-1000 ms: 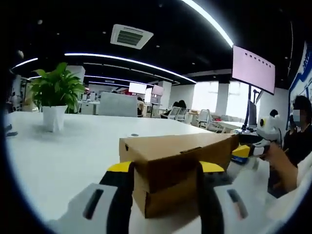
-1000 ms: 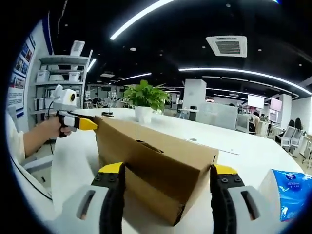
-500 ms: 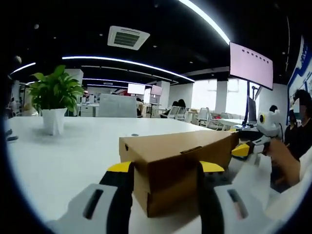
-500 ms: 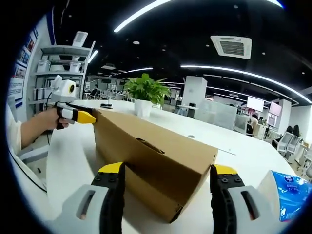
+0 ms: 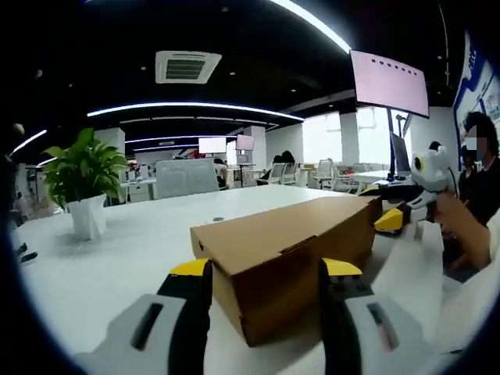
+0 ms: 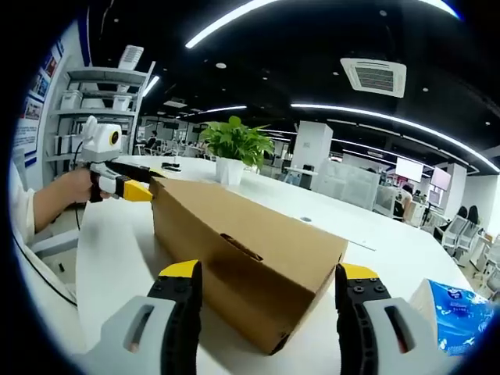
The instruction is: Operate the shoe box by opening the lid, removing the specified soft item, and placing it in the target area until the item is outside and the box remains undamaged.
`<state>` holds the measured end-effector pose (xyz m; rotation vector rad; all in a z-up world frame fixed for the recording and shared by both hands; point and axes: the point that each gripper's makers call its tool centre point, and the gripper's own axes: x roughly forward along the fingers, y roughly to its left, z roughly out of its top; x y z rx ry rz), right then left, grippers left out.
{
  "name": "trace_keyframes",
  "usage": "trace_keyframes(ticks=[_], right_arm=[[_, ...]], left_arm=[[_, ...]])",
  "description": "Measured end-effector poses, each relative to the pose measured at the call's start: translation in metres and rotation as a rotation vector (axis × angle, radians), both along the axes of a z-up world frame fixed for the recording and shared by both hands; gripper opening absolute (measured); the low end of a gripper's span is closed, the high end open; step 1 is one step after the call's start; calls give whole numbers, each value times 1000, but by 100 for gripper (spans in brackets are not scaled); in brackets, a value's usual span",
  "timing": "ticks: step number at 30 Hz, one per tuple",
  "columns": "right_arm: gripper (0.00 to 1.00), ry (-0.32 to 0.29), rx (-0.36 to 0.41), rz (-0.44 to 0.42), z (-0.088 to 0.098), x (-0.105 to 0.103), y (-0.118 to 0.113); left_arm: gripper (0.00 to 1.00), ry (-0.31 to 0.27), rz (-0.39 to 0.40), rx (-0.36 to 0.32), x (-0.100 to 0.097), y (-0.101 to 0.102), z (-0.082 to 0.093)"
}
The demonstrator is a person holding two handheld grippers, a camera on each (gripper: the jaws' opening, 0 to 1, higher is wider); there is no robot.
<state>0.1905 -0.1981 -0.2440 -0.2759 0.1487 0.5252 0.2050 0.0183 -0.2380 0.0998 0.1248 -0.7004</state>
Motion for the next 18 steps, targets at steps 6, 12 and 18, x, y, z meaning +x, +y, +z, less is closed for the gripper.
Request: trace_keyframes(ticks=[6, 12, 18], right_arm=[[72, 3, 34, -5, 4, -1, -3], [72, 26, 174, 15, 16, -7, -5], [75, -26, 188, 39, 31, -14, -9]], left_arm=[[61, -20, 11, 18, 0, 6, 5], [62, -143, -41, 113, -8, 3, 13], [65, -182, -21, 212, -10, 11, 16]])
